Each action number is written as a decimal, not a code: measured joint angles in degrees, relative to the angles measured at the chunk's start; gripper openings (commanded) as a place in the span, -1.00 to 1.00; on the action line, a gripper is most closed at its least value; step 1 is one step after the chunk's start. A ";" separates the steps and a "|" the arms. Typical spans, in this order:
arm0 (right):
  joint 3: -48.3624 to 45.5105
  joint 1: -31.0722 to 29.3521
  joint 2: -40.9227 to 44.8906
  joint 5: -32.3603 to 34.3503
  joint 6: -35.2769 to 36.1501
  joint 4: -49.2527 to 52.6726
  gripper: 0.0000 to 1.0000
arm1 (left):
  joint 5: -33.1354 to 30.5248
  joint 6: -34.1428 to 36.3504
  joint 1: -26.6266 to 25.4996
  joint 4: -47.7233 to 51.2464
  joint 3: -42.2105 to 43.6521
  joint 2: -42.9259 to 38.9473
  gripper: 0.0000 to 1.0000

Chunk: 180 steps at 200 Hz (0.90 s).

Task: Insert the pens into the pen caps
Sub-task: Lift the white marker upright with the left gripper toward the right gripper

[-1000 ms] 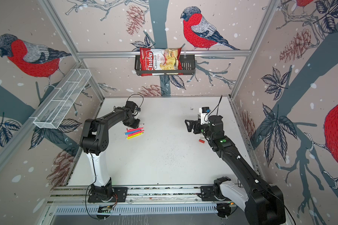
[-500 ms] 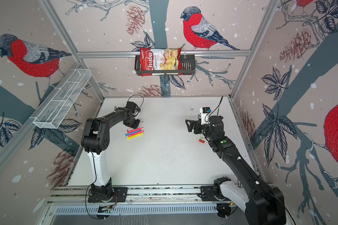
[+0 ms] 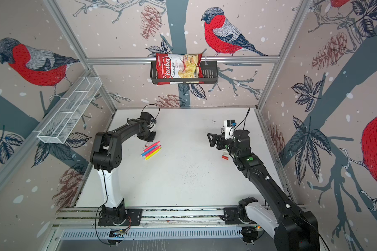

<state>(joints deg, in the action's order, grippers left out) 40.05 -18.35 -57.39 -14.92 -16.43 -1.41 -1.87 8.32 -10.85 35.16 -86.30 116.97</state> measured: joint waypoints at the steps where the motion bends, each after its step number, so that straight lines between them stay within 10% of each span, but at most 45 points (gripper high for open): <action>1: 0.00 0.00 0.00 -0.04 0.00 -0.02 0.99 | 0.02 0.00 0.00 -0.04 0.00 -0.13 -0.71; 98: 1.29 -0.07 -5.11 -12.22 -5.53 -1.14 1.00 | 13.05 -4.55 -7.78 -11.15 6.78 -23.21 -0.69; 180: 5.79 -6.58 -10.47 -22.77 -7.72 -5.01 0.49 | 21.57 -15.47 -23.69 -37.53 30.05 -37.92 -0.69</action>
<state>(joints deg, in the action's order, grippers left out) 45.84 -24.93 -67.85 -37.69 -24.14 -6.42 19.70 -7.16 -34.54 -2.37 -56.25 79.05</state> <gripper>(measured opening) 0.783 0.184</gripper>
